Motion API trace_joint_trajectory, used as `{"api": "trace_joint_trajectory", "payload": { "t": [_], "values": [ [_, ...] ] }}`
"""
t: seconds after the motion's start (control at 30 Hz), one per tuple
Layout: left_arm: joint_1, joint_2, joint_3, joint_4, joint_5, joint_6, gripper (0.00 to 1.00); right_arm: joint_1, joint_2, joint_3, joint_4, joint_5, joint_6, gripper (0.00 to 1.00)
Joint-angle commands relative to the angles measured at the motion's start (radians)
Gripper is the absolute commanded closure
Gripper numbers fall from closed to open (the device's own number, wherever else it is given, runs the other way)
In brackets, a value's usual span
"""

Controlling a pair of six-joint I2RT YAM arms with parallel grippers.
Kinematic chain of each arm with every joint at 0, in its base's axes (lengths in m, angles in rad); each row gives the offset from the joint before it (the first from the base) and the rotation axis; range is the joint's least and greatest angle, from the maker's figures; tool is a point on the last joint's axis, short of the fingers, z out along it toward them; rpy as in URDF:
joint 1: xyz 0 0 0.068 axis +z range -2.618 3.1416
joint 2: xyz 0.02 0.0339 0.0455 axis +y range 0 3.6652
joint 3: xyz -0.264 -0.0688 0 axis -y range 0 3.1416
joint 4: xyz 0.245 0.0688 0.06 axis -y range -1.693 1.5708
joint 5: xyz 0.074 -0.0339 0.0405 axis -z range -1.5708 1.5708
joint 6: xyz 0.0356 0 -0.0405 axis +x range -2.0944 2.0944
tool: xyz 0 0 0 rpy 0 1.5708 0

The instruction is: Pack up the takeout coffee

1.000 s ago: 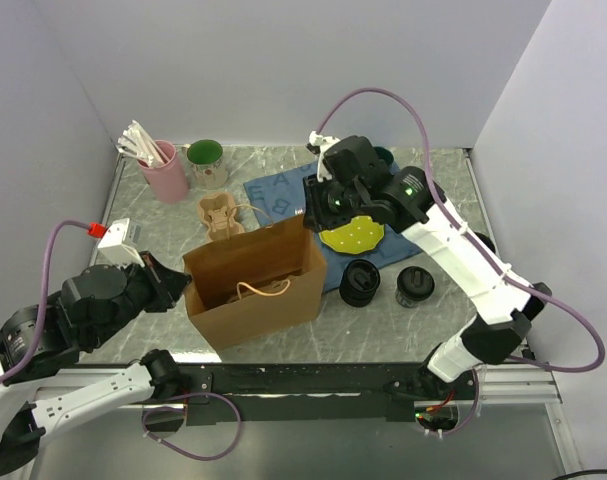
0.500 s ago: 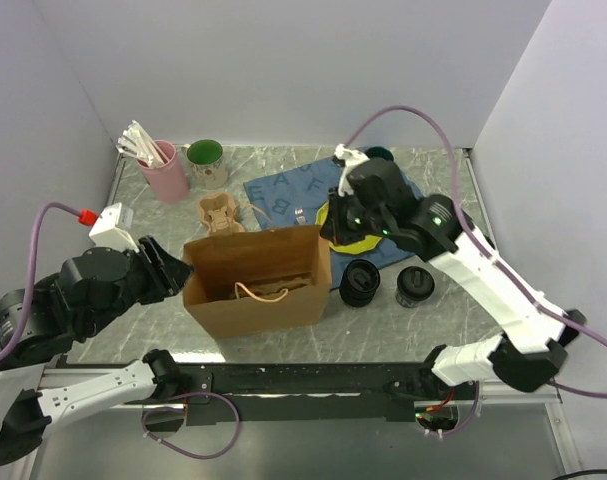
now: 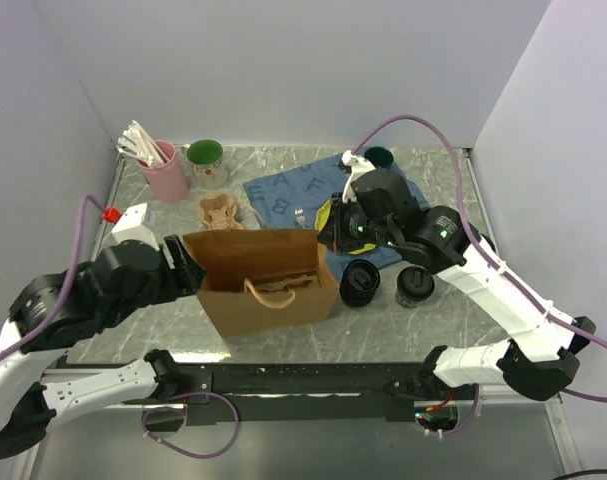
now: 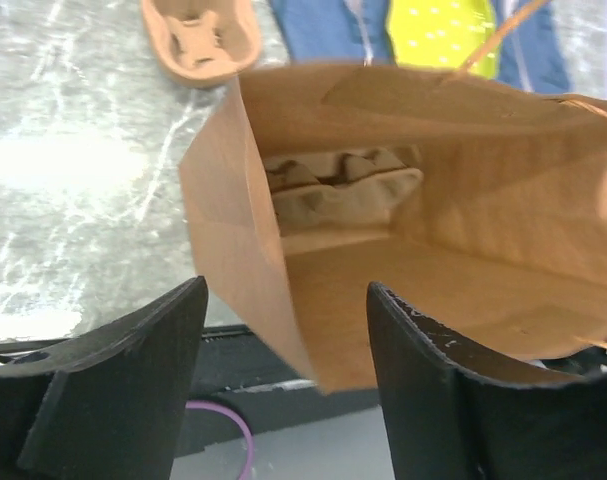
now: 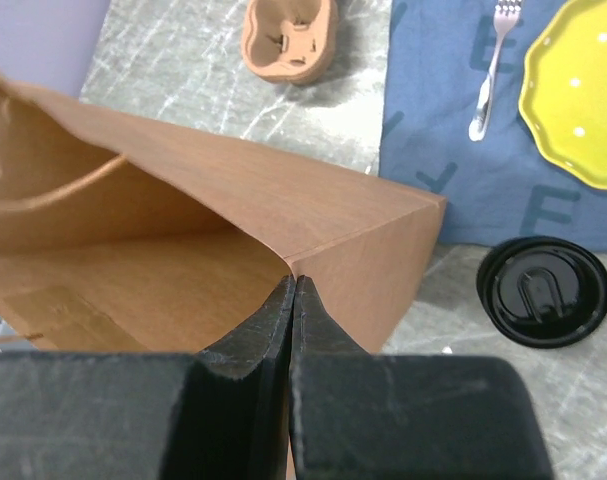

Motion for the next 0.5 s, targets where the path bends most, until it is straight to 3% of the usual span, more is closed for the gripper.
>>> {"api": "trace_joint_trajectory", "payload": {
  "t": [0.0, 0.13, 0.47],
  "values": [
    [-0.001, 0.034, 0.025, -0.016, -0.102, -0.020, 0.34, 0.023, -0.051, -0.056, 0.068, 0.026, 0.023, 1.00],
    [0.001, 0.022, -0.001, -0.018, -0.100, -0.036, 0.39, 0.034, -0.066, -0.080, 0.074, 0.035, 0.032, 1.00],
    [0.001, 0.068, 0.014, -0.018, -0.117, -0.074, 0.33, 0.057, -0.091, -0.117, 0.088, 0.041, 0.034, 1.00]
  ]
}}
